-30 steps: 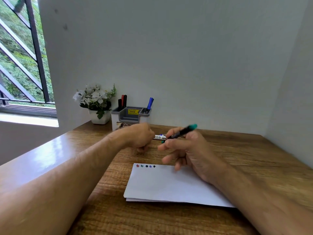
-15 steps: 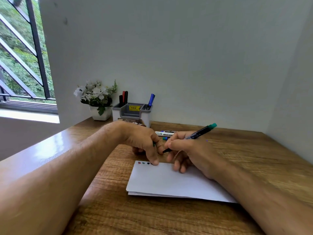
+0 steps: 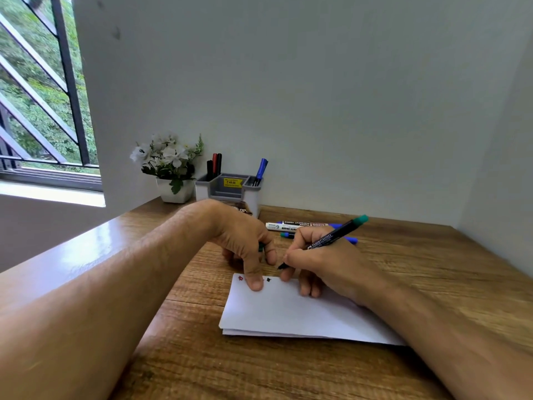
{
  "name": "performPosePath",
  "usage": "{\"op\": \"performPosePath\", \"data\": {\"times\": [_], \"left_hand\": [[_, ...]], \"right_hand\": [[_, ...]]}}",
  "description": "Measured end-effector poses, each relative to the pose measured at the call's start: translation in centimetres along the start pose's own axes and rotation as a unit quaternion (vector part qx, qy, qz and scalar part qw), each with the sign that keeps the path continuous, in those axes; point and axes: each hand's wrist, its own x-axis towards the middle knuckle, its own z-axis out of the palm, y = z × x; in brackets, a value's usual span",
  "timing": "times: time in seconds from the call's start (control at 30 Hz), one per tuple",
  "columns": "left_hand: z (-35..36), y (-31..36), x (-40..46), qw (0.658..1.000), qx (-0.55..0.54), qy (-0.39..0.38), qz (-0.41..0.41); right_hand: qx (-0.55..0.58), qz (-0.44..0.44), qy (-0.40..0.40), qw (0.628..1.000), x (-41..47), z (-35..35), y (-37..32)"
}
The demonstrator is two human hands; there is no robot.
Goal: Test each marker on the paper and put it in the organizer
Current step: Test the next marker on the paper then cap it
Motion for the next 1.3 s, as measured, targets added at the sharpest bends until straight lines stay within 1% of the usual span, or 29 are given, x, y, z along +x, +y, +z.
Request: {"op": "performPosePath", "data": {"times": [0.1, 0.27, 0.97, 1.2, 1.3], "left_hand": [[0.07, 0.11, 0.17, 1.0, 0.003, 0.001, -0.003], [0.11, -0.01, 0.33, 1.0, -0.001, 0.002, -0.002], [0.26, 0.11, 0.37, 1.0, -0.003, 0.006, -0.006], [0.34, 0.33, 0.16, 1.0, -0.008, 0.008, -0.006], [0.32, 0.34, 0.16, 1.0, -0.011, 0.006, -0.006]], "right_hand": [[-0.041, -0.016, -0.006, 0.999, -0.11, 0.1, -0.05], [-0.109, -0.014, 0.001, 0.994, 0.09, 0.21, 0.11], [-0.092, -0.002, -0.038, 0.995, 0.32, 0.27, -0.01], [-0.097, 0.002, -0.018, 0.995, 0.45, 0.34, 0.15], [-0.081, 0.002, -0.023, 0.996, 0.41, 0.25, 0.21]]}}
